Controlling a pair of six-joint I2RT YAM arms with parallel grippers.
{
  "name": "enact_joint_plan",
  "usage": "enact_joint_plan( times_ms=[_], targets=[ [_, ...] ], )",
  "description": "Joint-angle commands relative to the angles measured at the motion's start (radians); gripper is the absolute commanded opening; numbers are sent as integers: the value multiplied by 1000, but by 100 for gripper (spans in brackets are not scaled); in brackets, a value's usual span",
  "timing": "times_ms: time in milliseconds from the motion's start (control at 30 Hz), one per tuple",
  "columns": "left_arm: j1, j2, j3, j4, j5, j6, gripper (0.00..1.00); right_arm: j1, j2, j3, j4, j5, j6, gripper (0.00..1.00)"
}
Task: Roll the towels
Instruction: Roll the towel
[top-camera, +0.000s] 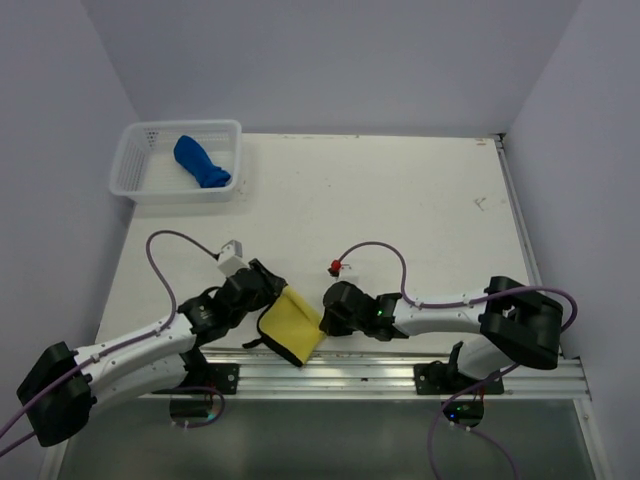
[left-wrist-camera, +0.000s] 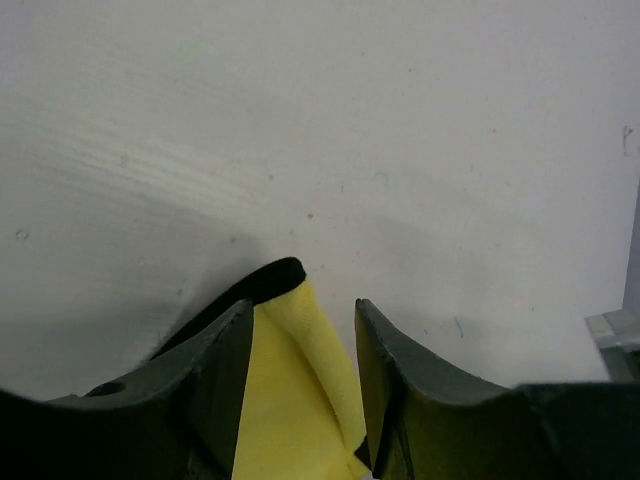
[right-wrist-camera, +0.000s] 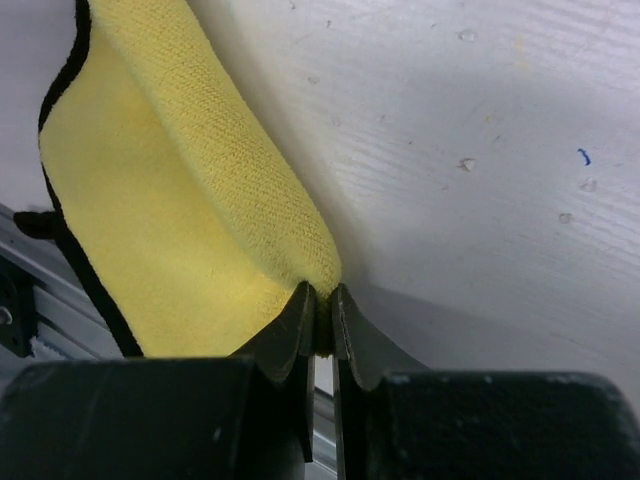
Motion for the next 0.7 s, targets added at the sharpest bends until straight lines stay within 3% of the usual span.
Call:
enact_joint_plan(
  times_ms=[0,133,400,667],
  targets=[
    [10,9,169,-116,-111,138,49,-3,-18,18,-28,138,-13,0],
    [26,49,264,-139,-94,191,50,-3,-29,28,-20,226,11,0],
    [98,236,315,-7,131,229,51,0,15,72,-37,416,108,0],
    [96,347,296,321,264,287,56,6,135,129,-11,400,148,0]
  ],
)
